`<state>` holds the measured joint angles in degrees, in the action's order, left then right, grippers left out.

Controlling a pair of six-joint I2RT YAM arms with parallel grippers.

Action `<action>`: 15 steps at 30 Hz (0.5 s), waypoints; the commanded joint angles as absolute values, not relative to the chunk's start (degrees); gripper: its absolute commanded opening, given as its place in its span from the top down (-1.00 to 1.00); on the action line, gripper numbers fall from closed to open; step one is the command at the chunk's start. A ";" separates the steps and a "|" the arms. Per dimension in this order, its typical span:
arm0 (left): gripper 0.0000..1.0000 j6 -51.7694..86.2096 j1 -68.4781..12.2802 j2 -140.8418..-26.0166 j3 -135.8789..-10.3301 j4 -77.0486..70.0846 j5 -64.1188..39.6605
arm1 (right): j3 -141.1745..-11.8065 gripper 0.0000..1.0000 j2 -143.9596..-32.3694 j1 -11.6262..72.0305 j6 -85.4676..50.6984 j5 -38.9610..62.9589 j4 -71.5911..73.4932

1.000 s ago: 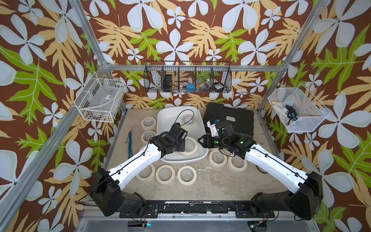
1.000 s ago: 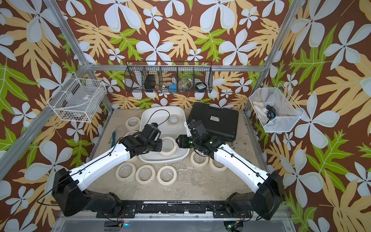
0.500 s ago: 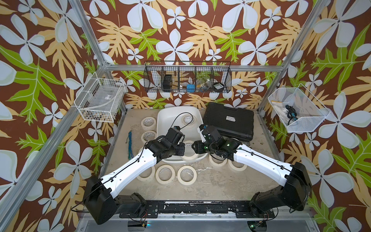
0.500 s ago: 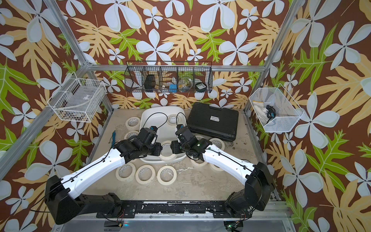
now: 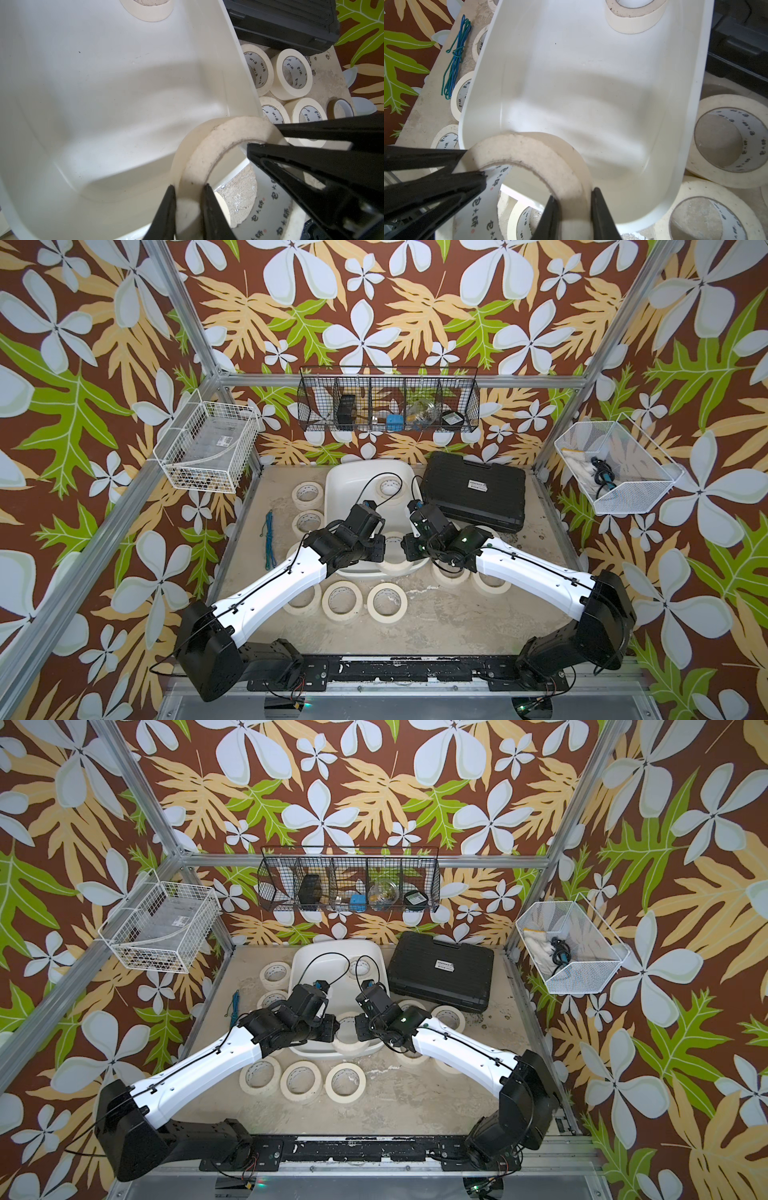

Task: Take out the art tape in the storage box
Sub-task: Pick up the art tape from the storage box.

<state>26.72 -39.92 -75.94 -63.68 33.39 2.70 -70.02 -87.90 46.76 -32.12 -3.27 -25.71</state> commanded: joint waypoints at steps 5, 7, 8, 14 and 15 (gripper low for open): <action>-0.19 28.51 -39.80 -72.44 -62.24 30.00 0.96 | -70.97 0.86 -84.89 46.61 -32.35 -7.27 -28.52; -0.30 28.79 -39.79 -71.02 -61.96 29.68 1.92 | -70.54 0.86 -83.17 46.66 -31.96 -8.06 -29.93; -0.34 28.95 -39.73 -70.63 -62.06 29.71 2.28 | -70.34 0.86 -82.48 46.60 -31.82 -7.94 -30.50; -0.43 30.54 -38.49 -67.38 -61.49 29.54 4.07 | -66.09 0.88 -75.94 46.46 -31.84 -8.73 -33.80; -0.44 30.83 -37.74 -66.67 -61.09 29.38 3.93 | -64.97 0.88 -74.66 46.44 -32.05 -8.91 -34.28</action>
<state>29.65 -39.22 -67.99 -61.71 29.10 -1.30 -66.67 -77.01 46.63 -32.64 -6.22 -28.99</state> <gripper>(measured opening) 0.718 0.240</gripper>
